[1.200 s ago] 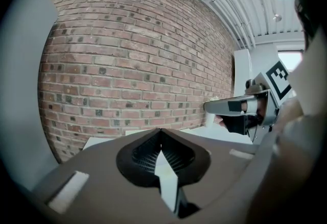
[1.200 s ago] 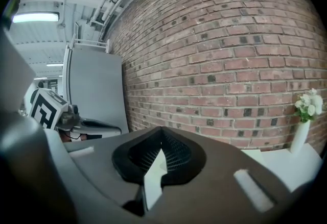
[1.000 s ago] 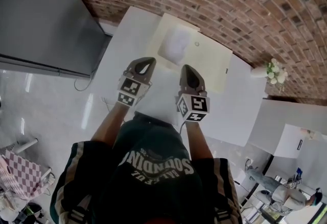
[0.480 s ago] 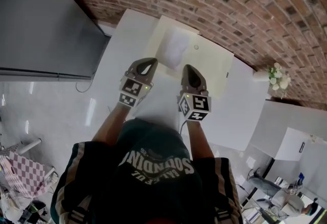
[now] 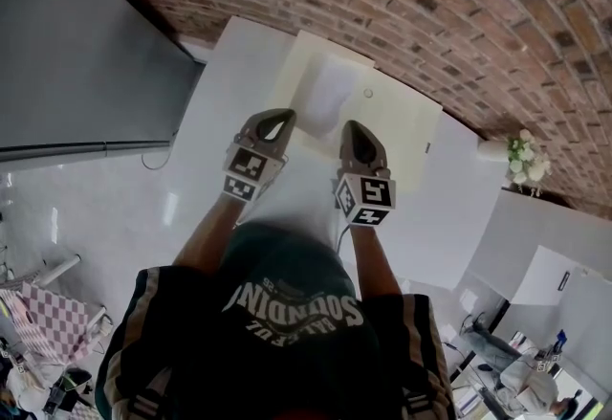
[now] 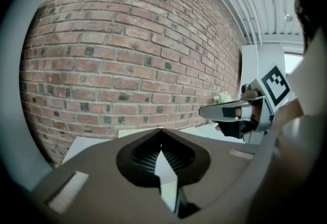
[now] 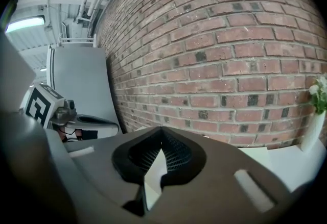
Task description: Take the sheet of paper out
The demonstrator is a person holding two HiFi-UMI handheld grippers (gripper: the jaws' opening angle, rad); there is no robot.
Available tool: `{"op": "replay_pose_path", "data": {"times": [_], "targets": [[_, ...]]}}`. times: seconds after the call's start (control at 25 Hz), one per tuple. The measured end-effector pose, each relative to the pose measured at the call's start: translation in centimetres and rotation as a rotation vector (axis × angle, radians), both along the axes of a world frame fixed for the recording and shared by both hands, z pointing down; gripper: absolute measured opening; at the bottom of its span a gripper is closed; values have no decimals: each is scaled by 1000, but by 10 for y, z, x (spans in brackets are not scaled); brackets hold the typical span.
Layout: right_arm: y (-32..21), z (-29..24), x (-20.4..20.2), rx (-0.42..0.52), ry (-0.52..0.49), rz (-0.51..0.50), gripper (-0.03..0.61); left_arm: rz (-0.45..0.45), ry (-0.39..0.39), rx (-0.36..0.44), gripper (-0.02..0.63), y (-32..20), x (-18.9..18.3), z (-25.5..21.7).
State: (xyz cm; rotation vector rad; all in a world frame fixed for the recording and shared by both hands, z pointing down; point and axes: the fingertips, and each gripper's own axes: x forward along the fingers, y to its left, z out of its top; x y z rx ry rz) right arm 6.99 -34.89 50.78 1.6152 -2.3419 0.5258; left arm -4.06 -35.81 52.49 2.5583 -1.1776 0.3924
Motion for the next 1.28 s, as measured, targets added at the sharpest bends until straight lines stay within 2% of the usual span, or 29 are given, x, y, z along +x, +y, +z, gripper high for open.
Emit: {"op": "replay_pose_path", "data": {"times": [0.76, 0.96, 1.28], "targets": [[-35, 71, 4, -163, 9, -69, 3, 33, -23, -99, 11, -26, 20, 47], [-38, 86, 2, -200, 10, -79, 60, 30, -26, -120, 11, -27, 19, 57], [-41, 128, 8, -339, 37, -93, 113, 19, -35, -150, 11, -23, 14, 69]]}}
